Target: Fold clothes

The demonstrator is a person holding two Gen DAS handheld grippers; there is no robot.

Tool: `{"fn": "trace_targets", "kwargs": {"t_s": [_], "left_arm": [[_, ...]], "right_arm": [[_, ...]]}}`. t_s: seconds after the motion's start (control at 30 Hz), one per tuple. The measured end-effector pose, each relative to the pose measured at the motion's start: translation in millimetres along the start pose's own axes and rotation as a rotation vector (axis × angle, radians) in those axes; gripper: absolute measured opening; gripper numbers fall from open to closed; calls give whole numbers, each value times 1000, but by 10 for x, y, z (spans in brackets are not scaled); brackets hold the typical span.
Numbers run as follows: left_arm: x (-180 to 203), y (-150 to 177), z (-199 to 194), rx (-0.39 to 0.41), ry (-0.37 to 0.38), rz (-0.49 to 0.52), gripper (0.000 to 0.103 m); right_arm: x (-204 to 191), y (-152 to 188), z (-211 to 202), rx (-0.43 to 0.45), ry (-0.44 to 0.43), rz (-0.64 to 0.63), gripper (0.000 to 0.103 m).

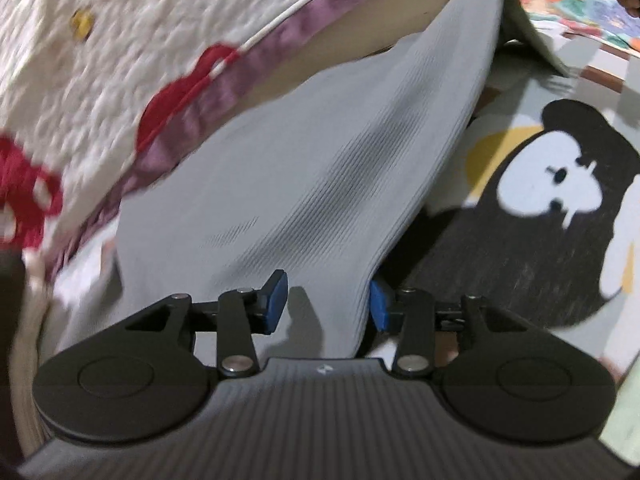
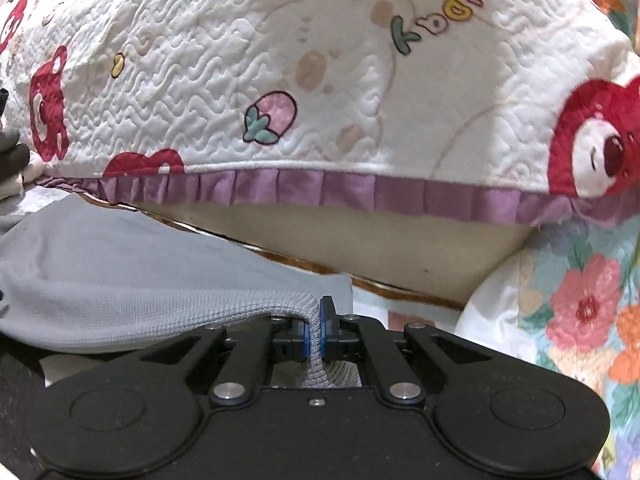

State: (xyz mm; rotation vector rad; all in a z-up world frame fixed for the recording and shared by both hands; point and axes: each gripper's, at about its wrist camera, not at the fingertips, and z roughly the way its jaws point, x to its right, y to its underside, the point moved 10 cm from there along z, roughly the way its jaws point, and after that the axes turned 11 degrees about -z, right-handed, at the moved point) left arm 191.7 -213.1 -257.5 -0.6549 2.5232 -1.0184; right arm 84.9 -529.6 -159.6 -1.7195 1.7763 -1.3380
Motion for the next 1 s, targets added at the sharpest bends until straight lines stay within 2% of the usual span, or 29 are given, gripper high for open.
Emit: {"fn": "trace_targets", "kwargs": {"t_s": [0.1,0.2,0.3,0.33,0.37,0.4,0.53,0.63,0.7,0.83,0.93,1.0], "left_arm": [[-127,105,-103,-1,-13,-19,54],[-171,126,-159,-9,10,-23,54],[-204,94,-129,6,11,17,55],[-227,70,-99,13,-1,33,44],[-250,47,-70,19,-14,50,17],[-263,20,-54,24,-21,58,6],[-301,-107,-115,86,-67,80,4],[-390,-233,-265,152,-119,44,4],[-473,-360,-407,207,-179,25,4],[-666,-711,-753,320,-251,-17,4],[-819,-886,-933,343,-262,-157,3],[-875,-972,-1078,365,-272,-237,3]], "right_arm": [[12,-73,79,-5,-5,-8,3],[22,-108,129,-15,-10,-11,3],[27,-113,168,-24,-15,-11,3],[22,-104,173,-25,-15,-8,3],[17,-96,179,-25,-16,-5,3],[12,-87,185,-25,-16,-3,3],[-6,-45,200,-26,-18,8,4],[-9,7,186,-25,-23,19,4],[-3,-5,120,4,-27,36,3],[17,-180,-136,84,14,92,3],[37,-385,-344,145,27,101,3],[65,-416,-556,179,16,159,3]]}}
